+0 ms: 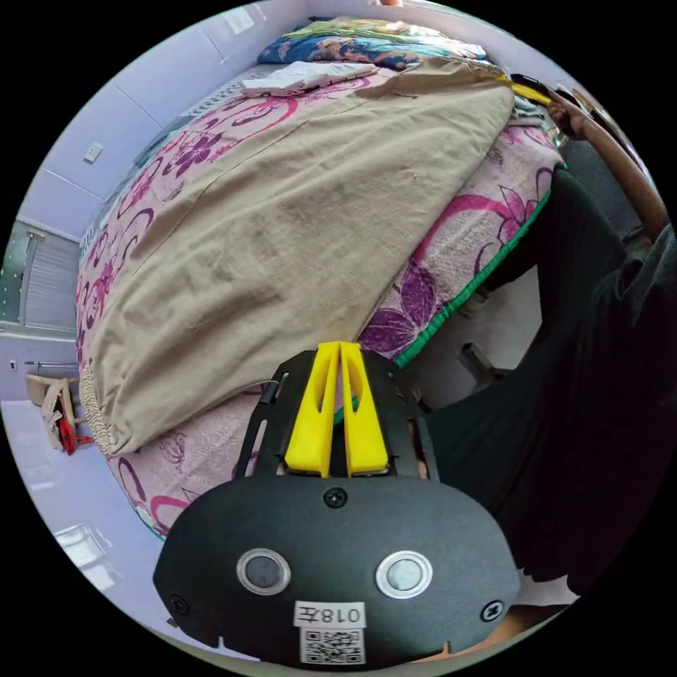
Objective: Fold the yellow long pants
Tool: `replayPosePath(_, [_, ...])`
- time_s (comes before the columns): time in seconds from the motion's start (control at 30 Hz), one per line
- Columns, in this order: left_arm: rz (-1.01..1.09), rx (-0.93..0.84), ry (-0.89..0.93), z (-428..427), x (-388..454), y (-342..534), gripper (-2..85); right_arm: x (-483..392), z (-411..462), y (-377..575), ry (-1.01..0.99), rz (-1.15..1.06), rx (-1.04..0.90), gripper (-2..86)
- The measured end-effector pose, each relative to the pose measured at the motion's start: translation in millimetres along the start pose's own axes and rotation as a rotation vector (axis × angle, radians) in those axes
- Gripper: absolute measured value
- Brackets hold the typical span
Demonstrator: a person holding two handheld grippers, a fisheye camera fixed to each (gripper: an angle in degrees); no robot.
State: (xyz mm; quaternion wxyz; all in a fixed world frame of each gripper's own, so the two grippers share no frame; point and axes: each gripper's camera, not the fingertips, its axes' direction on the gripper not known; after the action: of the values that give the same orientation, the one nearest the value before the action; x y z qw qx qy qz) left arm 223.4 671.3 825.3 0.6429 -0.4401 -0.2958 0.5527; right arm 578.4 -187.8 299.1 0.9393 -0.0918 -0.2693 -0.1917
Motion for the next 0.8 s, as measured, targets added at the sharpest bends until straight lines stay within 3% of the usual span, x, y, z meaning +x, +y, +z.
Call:
replayPosePath(0.1, [-0.113,0.265,0.143,-43.7,-36.3,-1.2,-0.8,0.8,1.6,16.7,-0.055,0.028,0.018,2.9])
replayPosePath(0.17, [-0.163,0.562,0.281,-78.8,-56.7,-24.8,-0.9,-2.3,5.2,25.2,-0.08,0.035,0.031,2.9])
replayPosePath(0.23, [-0.195,0.695,0.397,-81.0,-63.5,-59.1,-1.0,-15.3,11.6,35.7,-0.095,0.027,0.053,2.8])
replayPosePath(0.3, [-0.213,0.706,0.516,-59.5,-61.5,-104.9,-1.0,-31.1,18.8,42.5,-0.104,0.009,0.065,2.8])
replayPosePath(0.47, [-0.364,0.371,0.824,61.2,-39.8,-185.1,-0.9,-107.6,56.6,63.8,-0.131,-0.141,0.031,2.4])
replayPosePath(0.53, [-0.431,0.494,0.871,58.8,-47.9,-158.0,-1.0,-171.2,90.9,86.1,-0.137,-0.329,-0.061,1.9])
replayPosePath(0.67, [-0.642,0.849,0.702,12.8,-98.9,-33.1,-1.0,-271.9,162.5,156.3,-0.111,-0.682,-0.271,0.8])
replayPosePath(0.8, [-0.942,0.911,0.487,5.8,-144.0,87.9,-1.0,-330.7,268.3,285.0,0.072,-1.031,-0.494,1.4])
